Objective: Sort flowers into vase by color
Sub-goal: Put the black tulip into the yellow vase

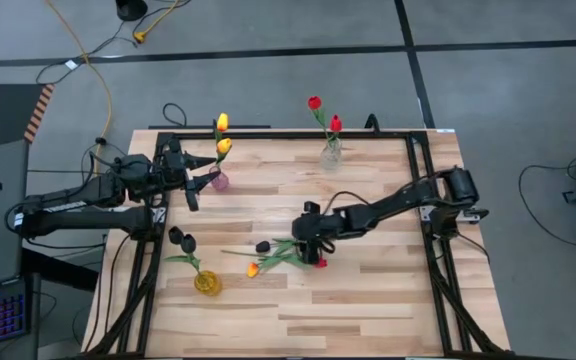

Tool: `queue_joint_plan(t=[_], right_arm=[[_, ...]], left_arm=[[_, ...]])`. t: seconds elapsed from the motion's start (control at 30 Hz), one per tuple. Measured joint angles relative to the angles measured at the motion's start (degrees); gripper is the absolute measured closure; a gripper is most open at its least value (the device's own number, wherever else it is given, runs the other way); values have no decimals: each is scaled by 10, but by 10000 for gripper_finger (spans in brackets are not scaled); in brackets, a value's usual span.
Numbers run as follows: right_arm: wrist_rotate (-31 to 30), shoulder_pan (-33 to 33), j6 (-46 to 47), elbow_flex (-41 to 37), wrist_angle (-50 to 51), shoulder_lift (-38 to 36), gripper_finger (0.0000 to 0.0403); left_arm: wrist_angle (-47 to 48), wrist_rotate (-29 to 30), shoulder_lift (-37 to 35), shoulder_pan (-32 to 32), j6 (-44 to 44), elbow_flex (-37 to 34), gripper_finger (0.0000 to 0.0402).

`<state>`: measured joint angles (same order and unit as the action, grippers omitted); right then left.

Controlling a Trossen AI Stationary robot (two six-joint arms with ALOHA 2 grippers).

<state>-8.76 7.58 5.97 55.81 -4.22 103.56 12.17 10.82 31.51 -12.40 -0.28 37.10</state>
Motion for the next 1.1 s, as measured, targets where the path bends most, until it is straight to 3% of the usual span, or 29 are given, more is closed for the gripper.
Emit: queue_joint_plan(t=[0.17,0.43,1.1], right_arm=[[38,-15,0,57,101,38,148],[76,-28,0,80,134,56,152],[77,-35,2,80,201,56,270]], left_arm=[[2,0,0,0,0,0,237],[5,0,0,0,2,0,237],[5,0,0,0,2,0,237]])
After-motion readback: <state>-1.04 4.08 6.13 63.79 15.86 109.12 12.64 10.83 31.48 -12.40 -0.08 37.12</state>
